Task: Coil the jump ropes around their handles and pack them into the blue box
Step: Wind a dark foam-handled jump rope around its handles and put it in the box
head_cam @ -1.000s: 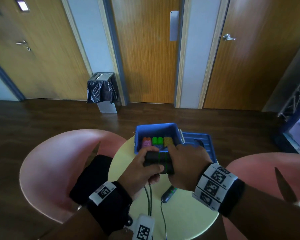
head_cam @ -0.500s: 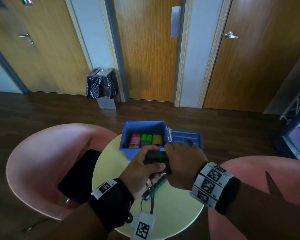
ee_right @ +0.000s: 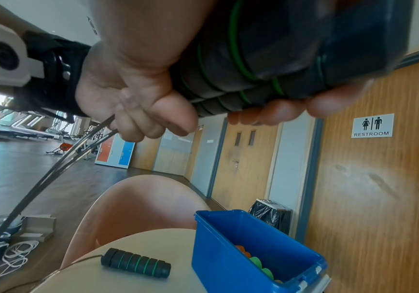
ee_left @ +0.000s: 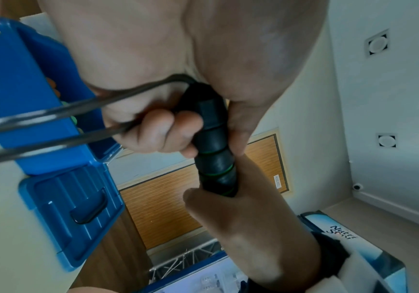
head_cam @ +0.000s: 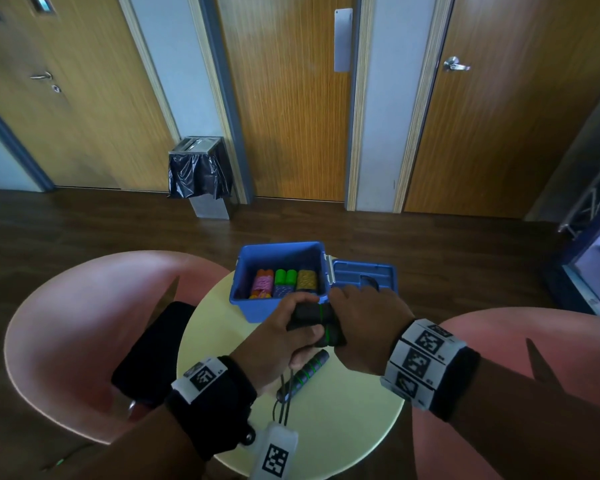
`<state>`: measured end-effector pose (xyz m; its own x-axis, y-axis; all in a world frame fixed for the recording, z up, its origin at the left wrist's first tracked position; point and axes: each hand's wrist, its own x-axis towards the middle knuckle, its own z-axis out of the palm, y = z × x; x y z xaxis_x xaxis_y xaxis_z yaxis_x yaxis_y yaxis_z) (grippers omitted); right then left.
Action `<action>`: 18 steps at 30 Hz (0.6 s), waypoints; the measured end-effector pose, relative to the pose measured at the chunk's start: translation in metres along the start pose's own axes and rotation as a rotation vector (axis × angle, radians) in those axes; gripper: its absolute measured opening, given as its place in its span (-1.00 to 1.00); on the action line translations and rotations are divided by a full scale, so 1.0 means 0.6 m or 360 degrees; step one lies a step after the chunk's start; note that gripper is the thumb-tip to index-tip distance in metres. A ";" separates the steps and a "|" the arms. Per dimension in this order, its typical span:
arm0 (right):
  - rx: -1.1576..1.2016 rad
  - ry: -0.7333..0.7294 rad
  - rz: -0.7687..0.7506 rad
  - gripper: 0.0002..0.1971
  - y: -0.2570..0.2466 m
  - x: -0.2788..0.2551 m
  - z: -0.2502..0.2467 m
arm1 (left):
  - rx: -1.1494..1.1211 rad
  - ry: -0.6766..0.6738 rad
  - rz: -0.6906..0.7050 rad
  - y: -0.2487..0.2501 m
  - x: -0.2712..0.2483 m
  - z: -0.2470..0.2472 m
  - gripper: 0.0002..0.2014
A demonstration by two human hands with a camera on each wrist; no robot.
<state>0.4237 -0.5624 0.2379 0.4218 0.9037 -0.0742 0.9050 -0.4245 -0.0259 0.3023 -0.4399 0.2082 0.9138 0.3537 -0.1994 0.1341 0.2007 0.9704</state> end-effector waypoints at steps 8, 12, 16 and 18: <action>0.0028 -0.0059 0.0005 -0.60 0.014 0.000 0.011 | 0.0239 0.0013 -0.0004 -0.007 0.007 0.014 -0.67; 0.0125 -0.0058 -0.0003 -0.58 0.006 -0.009 0.013 | 0.0489 0.0247 0.0152 -0.013 0.012 0.022 -0.83; 0.0155 -0.0020 -0.0035 -0.63 -0.004 -0.011 0.013 | 0.0610 0.0483 0.0211 -0.027 0.017 0.024 -0.91; 0.0168 -0.0031 0.0032 -0.67 -0.002 -0.008 0.011 | 0.0645 0.0469 0.0237 -0.023 0.015 0.021 -0.83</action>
<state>0.4201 -0.5669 0.2315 0.4375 0.8941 -0.0953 0.8852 -0.4469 -0.1292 0.3137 -0.4509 0.1948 0.7955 0.6053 -0.0286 0.2020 -0.2204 0.9543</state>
